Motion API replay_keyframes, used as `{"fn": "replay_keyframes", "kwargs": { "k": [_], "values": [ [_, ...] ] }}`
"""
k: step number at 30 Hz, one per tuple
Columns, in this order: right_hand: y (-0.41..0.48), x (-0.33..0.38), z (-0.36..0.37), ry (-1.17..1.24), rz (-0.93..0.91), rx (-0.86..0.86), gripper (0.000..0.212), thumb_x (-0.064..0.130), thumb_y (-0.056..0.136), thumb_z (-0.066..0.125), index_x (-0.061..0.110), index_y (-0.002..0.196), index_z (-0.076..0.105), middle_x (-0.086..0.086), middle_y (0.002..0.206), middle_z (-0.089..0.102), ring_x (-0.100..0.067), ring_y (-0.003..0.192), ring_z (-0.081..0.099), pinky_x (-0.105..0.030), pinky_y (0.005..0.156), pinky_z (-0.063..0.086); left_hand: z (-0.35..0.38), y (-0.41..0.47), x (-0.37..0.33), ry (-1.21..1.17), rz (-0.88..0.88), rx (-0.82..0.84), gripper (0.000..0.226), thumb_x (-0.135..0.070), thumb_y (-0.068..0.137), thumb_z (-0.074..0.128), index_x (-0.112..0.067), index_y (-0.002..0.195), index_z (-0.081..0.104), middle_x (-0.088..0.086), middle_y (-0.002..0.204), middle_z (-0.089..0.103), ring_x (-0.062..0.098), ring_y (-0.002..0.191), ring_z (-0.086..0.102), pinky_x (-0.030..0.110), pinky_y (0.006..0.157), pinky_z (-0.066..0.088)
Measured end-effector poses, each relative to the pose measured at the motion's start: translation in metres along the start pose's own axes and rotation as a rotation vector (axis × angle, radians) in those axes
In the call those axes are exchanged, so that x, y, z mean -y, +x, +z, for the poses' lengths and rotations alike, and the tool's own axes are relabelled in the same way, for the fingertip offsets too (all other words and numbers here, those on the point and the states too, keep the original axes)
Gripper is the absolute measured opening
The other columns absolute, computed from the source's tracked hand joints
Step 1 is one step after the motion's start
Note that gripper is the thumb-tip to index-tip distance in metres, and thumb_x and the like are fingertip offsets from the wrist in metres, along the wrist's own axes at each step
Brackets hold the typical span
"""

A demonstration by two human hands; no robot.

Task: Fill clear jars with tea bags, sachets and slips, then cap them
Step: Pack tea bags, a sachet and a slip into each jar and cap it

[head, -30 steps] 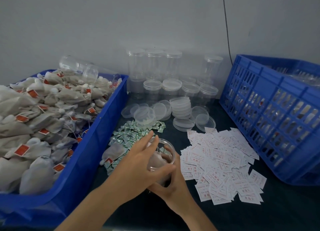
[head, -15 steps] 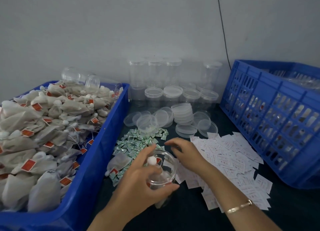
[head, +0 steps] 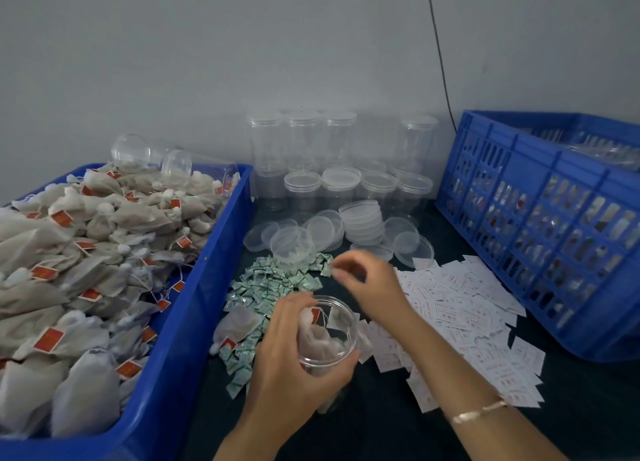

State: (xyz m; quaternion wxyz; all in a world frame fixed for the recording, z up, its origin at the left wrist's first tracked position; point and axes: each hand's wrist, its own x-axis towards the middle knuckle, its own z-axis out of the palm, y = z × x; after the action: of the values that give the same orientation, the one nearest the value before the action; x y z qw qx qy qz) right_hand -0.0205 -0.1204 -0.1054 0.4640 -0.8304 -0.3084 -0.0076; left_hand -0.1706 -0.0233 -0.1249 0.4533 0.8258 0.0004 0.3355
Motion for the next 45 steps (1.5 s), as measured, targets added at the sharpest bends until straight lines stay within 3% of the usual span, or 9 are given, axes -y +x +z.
{"fn": "replay_keyframes", "kwargs": {
  "k": [4, 8, 11, 15, 22, 33, 37, 42, 45],
  "values": [
    [-0.029, 0.039, -0.045, 0.307, -0.169, -0.01, 0.008, 0.015, 0.089, 0.075, 0.022, 0.092, 0.074, 0.009, 0.09, 0.074, -0.006, 0.089, 0.069, -0.014, 0.082, 0.05, 0.016, 0.001, 0.0, -0.166, -0.151, 0.013, 0.084, -0.045, 0.059, 0.083, -0.04, 0.13, 0.038, -0.026, 0.124, 0.05, -0.003, 0.119, 0.05, 0.009, 0.092, 0.041],
    [-0.048, 0.044, -0.049, -0.02, -0.251, 0.141, 0.006, 0.019, 0.089, 0.075, 0.018, 0.095, 0.077, 0.012, 0.093, 0.07, -0.007, 0.097, 0.063, -0.019, 0.089, 0.047, 0.03, 0.003, 0.001, -0.207, -0.182, 0.047, 0.098, -0.033, 0.061, 0.087, -0.042, 0.139, 0.028, -0.028, 0.127, 0.047, 0.001, 0.123, 0.049, 0.028, 0.101, 0.047],
    [-0.054, 0.033, -0.051, -0.027, -0.243, 0.146, 0.022, 0.04, 0.094, 0.065, 0.027, 0.107, 0.076, 0.02, 0.109, 0.067, 0.0, 0.113, 0.057, -0.018, 0.098, 0.042, 0.031, 0.003, 0.001, -0.191, -0.17, 0.047, 0.097, -0.04, 0.06, 0.084, -0.042, 0.139, 0.028, -0.03, 0.123, 0.048, -0.001, 0.119, 0.051, 0.025, 0.099, 0.048],
    [-0.045, -0.004, -0.06, -0.049, -0.088, -0.029, 0.013, 0.021, 0.097, 0.064, 0.026, 0.104, 0.074, 0.021, 0.1, 0.07, 0.006, 0.1, 0.061, -0.01, 0.088, 0.043, 0.029, 0.004, 0.0, -0.172, -0.175, 0.056, 0.093, -0.047, 0.057, 0.082, -0.05, 0.133, 0.029, -0.029, 0.122, 0.048, -0.002, 0.119, 0.05, 0.03, 0.098, 0.048],
    [-0.042, -0.069, -0.036, -0.507, 0.253, 0.244, 0.048, 0.041, 0.092, 0.069, 0.026, 0.136, 0.057, 0.01, 0.133, 0.052, -0.012, 0.124, 0.044, -0.032, 0.107, 0.037, 0.029, 0.003, 0.0, -0.216, -0.189, 0.049, 0.094, -0.037, 0.059, 0.086, -0.039, 0.137, 0.034, -0.026, 0.124, 0.049, 0.001, 0.12, 0.051, 0.031, 0.099, 0.049],
    [-0.03, -0.069, -0.042, -0.26, 0.29, 0.007, 0.008, 0.028, 0.093, 0.068, 0.025, 0.086, 0.065, 0.013, 0.091, 0.062, -0.003, 0.087, 0.057, -0.021, 0.078, 0.045, 0.03, 0.004, 0.006, -0.171, -0.185, 0.077, 0.097, -0.025, 0.058, 0.091, -0.043, 0.134, 0.034, -0.024, 0.126, 0.05, -0.002, 0.121, 0.049, 0.017, 0.095, 0.046],
    [-0.031, -0.067, -0.048, -0.185, 0.246, 0.049, 0.023, 0.034, 0.101, 0.057, 0.021, 0.11, 0.074, 0.008, 0.107, 0.067, -0.007, 0.1, 0.061, -0.027, 0.092, 0.048, 0.029, 0.005, 0.005, -0.175, -0.187, 0.085, 0.097, -0.023, 0.057, 0.092, -0.04, 0.134, 0.035, -0.026, 0.123, 0.051, -0.003, 0.118, 0.051, 0.015, 0.094, 0.045],
    [-0.029, -0.064, -0.057, -0.172, 0.208, 0.15, 0.042, 0.034, 0.107, 0.041, 0.022, 0.147, 0.048, 0.011, 0.149, 0.047, -0.005, 0.139, 0.038, -0.028, 0.119, 0.026, 0.03, 0.005, 0.005, -0.207, -0.176, 0.078, 0.099, -0.023, 0.054, 0.092, -0.038, 0.134, 0.036, -0.028, 0.12, 0.052, -0.004, 0.116, 0.053, 0.005, 0.09, 0.042],
    [-0.029, -0.056, -0.063, -0.195, 0.168, 0.113, 0.039, 0.035, 0.105, 0.045, 0.031, 0.143, 0.051, 0.016, 0.132, 0.049, -0.003, 0.126, 0.041, -0.026, 0.111, 0.034, 0.029, 0.004, 0.004, -0.219, -0.183, 0.085, 0.102, -0.021, 0.055, 0.093, -0.036, 0.136, 0.034, -0.026, 0.121, 0.052, 0.001, 0.115, 0.055, 0.01, 0.09, 0.046]
  ]
}}
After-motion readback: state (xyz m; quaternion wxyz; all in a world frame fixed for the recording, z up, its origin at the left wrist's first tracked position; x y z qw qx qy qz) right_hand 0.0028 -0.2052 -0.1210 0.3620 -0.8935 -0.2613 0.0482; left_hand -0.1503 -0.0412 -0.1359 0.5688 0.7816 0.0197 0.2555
